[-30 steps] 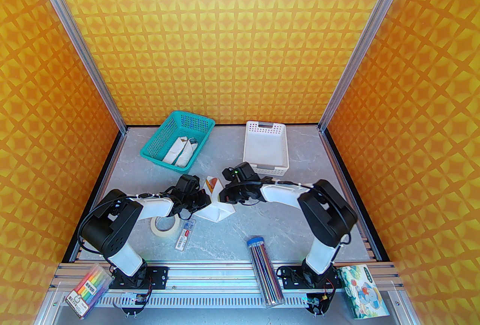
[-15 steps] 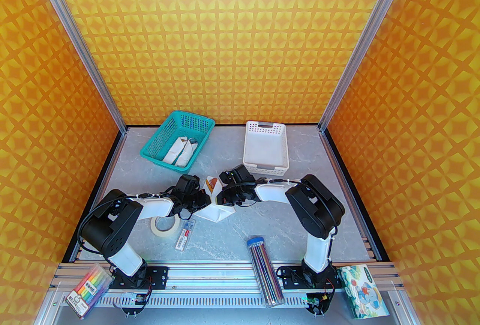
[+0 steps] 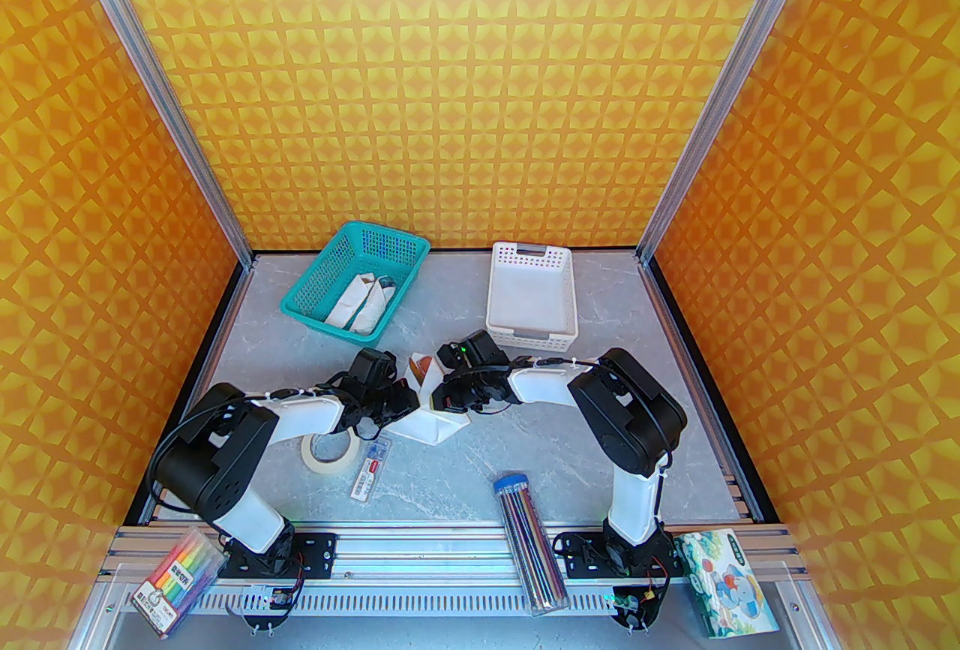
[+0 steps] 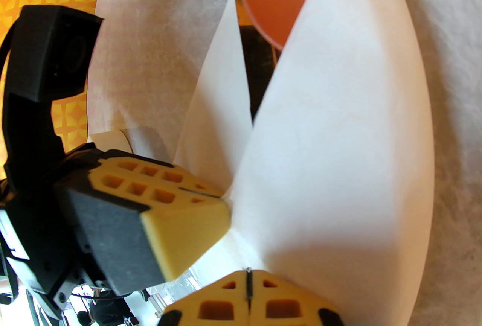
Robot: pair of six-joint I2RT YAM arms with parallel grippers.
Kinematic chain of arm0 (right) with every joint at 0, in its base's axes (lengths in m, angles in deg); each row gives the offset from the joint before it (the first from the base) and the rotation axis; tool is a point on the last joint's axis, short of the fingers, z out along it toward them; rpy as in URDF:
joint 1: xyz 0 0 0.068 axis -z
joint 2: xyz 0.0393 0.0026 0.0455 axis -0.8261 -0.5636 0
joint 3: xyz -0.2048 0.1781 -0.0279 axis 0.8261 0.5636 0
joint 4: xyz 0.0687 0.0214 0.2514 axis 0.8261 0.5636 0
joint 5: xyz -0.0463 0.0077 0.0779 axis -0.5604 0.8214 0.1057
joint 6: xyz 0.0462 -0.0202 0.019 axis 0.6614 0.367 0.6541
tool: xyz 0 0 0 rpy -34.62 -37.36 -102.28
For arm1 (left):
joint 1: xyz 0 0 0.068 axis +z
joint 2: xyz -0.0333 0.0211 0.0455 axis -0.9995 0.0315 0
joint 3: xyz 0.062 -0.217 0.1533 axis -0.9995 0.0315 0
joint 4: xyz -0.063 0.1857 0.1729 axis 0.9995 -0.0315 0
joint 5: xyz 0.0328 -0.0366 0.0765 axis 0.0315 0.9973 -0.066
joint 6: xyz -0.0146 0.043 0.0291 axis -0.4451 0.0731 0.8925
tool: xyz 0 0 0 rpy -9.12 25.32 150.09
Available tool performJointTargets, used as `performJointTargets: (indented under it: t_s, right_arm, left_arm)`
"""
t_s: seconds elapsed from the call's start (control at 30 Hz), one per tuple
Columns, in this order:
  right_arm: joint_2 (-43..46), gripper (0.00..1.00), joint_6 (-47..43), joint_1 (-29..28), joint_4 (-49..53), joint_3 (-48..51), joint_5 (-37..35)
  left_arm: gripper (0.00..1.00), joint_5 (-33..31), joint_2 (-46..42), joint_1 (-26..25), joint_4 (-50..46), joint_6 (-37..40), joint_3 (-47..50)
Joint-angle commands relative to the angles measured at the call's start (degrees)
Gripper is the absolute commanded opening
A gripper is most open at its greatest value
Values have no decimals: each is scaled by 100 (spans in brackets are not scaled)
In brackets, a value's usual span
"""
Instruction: Place the utensils on the paper napkin and roll it up
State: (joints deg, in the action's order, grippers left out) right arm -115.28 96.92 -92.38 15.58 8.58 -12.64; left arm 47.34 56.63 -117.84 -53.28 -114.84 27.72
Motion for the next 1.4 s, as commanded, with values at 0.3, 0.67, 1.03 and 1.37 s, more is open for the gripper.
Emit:
performJointTargets:
  t_s: [0.3, 0.67, 1.03, 1.37]
  right_arm:
    - [-245, 0, -104, 4, 380, 58, -204]
    - [-248, 0, -132, 4, 402, 41, -232]
    - [-211, 0, -131, -5, 392, 100, -279]
    - [-216, 0, -123, -5, 368, 109, -283]
  left_arm:
    - [35, -539, -1201, 432, -1924, 667, -63]
    - [44, -768, -796, 442, -3327, 1140, -720]
    - [43, -768, -42, 314, -3500, 1173, -1198]
    - [41, -561, 74, 147, -3437, 1224, -1225]
